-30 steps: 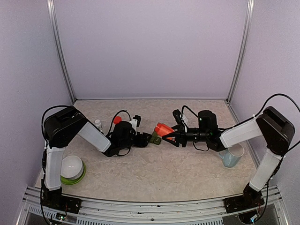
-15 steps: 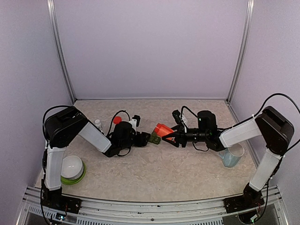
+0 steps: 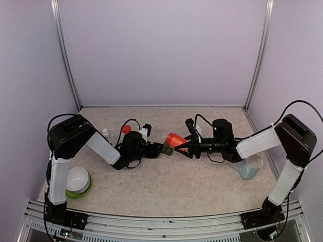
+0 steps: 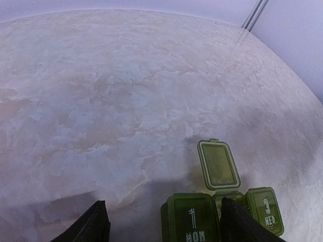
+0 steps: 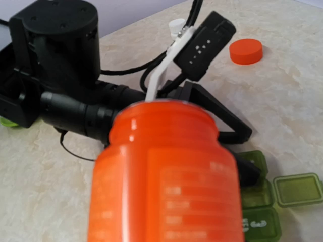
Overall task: Sort the pills into containers
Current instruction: Hold the pill container at the center of the board.
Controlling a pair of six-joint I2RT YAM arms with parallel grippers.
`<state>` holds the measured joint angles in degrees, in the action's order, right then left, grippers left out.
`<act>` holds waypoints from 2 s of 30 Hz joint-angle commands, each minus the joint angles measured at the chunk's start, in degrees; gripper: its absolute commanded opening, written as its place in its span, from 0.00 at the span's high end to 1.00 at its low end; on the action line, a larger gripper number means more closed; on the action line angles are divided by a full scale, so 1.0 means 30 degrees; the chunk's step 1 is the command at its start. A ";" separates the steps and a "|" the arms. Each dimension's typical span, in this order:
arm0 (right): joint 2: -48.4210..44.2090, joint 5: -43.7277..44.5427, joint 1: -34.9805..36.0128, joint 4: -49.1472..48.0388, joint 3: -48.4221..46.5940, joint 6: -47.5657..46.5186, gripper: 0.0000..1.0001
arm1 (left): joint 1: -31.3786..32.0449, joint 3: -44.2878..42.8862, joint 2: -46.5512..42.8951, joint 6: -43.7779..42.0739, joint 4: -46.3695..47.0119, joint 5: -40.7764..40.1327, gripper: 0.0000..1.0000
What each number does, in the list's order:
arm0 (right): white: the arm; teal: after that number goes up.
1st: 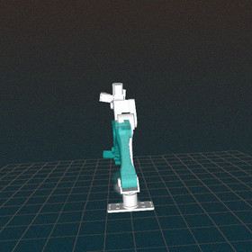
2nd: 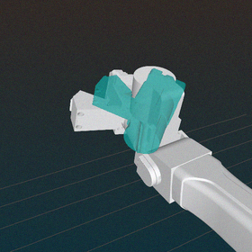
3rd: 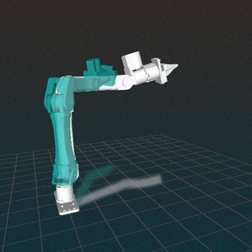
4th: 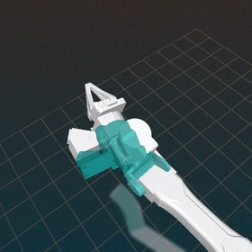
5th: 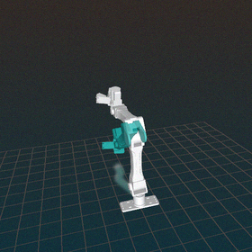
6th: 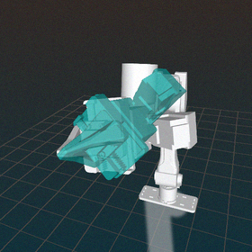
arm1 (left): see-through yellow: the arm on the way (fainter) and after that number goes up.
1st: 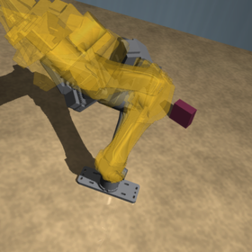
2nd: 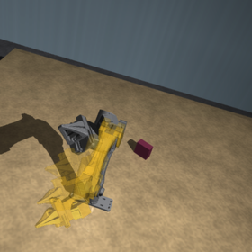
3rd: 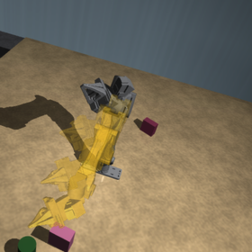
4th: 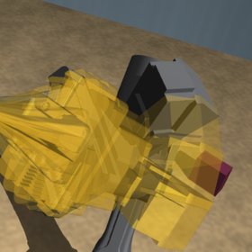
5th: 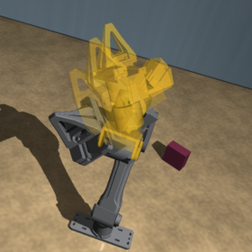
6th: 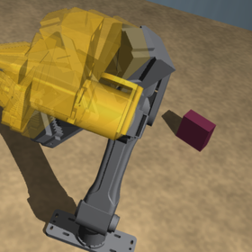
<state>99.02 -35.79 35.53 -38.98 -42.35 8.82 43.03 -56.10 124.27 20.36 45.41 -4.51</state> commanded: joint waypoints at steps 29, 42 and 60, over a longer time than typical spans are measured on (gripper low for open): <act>-0.0425 -0.0330 -0.0186 0.0044 -0.0532 -0.0157 0.89 | 0.0102 -0.1106 0.0497 0.0070 -0.1088 0.0039 0.29; -0.0401 -0.0433 -0.0183 -0.0006 -0.0503 -0.0127 0.89 | 0.0189 -0.1296 0.0888 0.0117 -0.1210 0.0179 0.35; 0.0746 0.0165 -0.0212 0.1218 -0.1255 -0.0274 0.89 | 0.0087 -0.0656 0.0783 -0.0548 0.0625 0.1491 0.53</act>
<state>100.05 -35.75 35.53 -36.18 -44.45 8.54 43.44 -58.96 126.13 19.84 45.41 -1.26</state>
